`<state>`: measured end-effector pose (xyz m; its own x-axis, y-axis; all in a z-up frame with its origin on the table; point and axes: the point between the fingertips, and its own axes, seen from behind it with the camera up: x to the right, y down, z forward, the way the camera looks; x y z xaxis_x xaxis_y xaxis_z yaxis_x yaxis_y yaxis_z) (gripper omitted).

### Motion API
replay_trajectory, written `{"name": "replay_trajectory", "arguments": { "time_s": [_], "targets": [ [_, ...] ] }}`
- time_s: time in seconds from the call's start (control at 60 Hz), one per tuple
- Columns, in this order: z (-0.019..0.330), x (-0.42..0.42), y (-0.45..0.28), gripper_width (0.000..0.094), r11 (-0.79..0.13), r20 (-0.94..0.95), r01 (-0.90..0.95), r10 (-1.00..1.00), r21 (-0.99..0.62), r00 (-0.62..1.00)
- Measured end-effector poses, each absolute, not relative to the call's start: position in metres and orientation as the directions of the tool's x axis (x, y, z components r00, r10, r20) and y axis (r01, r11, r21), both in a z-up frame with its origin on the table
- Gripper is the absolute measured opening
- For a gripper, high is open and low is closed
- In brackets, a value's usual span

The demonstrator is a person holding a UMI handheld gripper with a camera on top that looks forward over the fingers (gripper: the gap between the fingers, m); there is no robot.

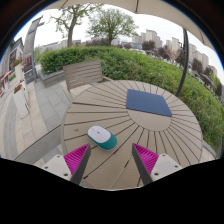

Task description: Arrange mouse

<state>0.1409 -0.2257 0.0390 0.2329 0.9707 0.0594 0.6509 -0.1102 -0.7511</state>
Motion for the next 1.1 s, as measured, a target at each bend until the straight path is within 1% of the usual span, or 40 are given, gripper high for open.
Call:
{"name": "replay_trajectory", "arguments": {
  "time_s": [0.133,0.3,0.45,0.6,0.7,0.733,0.75,0.767,0.783,0.8,0.817,0.9,0.95,1.017,1.1],
  "targets": [
    [0.012,0.116,-0.226,0.0855,-0.112,0.052,0.655,0.973,-0.747,0.226],
    [-0.006,0.088,-0.217,0.0854,-0.109,0.068,0.659,0.969,-0.745,0.238],
    [-0.007,0.063,-0.197,0.0853,-0.118,0.091,0.651,0.956,-0.750,0.277],
    [-0.012,0.053,-0.182,0.0857,-0.156,0.084,0.656,0.944,-0.739,0.320],
    [-0.011,0.051,-0.182,0.0848,-0.146,0.094,0.658,0.944,-0.739,0.316],
    [-0.011,0.051,-0.184,0.0826,-0.145,0.091,0.658,0.946,-0.739,0.310],
    [-0.012,0.050,-0.185,0.0795,-0.147,0.086,0.658,0.948,-0.738,0.308],
    [-0.013,0.047,-0.188,0.0729,-0.152,0.076,0.658,0.949,-0.738,0.305],
    [-0.015,0.046,-0.193,0.0602,-0.159,0.055,0.660,0.955,-0.734,0.292],
    [-0.018,0.045,-0.199,0.0446,-0.171,0.028,0.664,0.960,-0.728,0.278],
    [-0.016,0.045,-0.200,0.0455,-0.179,0.018,0.662,0.960,-0.728,0.279],
    [-0.015,0.046,-0.199,0.0427,-0.145,0.056,0.692,0.964,-0.707,0.259],
    [-0.007,0.044,-0.200,0.0423,-0.148,0.049,0.697,0.966,-0.701,0.255],
    [0.014,0.042,-0.199,0.0423,-0.142,0.044,0.698,0.969,-0.701,0.241],
    [0.056,0.032,-0.192,0.0422,-0.123,0.034,0.677,0.976,-0.725,0.215]
  ]
}}
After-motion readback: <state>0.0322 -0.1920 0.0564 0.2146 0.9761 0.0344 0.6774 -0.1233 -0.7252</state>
